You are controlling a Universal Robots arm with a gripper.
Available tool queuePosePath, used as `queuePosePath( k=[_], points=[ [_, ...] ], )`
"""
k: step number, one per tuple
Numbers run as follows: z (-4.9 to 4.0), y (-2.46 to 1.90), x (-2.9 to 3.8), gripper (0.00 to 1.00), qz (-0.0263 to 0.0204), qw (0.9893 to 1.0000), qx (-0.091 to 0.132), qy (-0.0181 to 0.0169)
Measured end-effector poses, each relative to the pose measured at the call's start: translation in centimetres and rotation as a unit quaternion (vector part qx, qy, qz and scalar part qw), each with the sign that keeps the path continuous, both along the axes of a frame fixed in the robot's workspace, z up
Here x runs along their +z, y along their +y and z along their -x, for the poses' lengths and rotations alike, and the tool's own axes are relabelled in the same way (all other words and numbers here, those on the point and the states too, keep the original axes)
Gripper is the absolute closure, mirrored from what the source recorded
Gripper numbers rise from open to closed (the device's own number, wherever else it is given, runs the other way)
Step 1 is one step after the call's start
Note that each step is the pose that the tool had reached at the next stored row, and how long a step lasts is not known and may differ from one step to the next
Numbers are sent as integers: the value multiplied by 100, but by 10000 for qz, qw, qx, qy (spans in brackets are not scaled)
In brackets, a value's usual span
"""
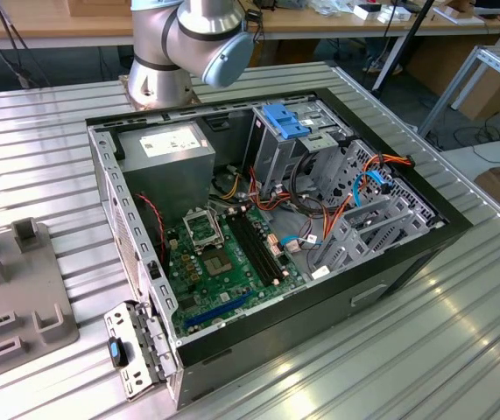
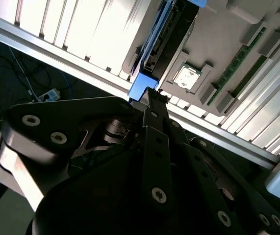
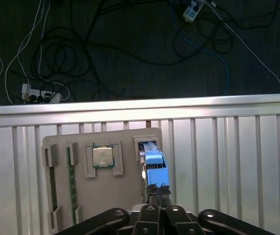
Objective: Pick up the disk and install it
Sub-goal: 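Pick up the disk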
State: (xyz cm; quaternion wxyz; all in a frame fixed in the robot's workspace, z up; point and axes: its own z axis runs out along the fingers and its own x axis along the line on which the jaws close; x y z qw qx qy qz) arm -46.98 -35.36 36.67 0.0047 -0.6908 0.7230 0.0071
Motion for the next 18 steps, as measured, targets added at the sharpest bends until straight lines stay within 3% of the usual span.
queuePosePath(
  k=[10, 12, 13, 14, 16, 17, 18],
  points=[
    [0, 0, -3, 88, 0, 10000, 0, 0],
    [0, 0, -4, 76, 0, 10000, 0, 0],
    [0, 0, -4, 64, 0, 10000, 0, 0],
    [0, 0, -4, 64, 0, 10000, 0, 0],
    [0, 0, -5, 52, 0, 10000, 0, 0],
    [0, 0, -5, 52, 0, 10000, 0, 0],
    [0, 0, -5, 40, 0, 10000, 0, 0]
  ],
)
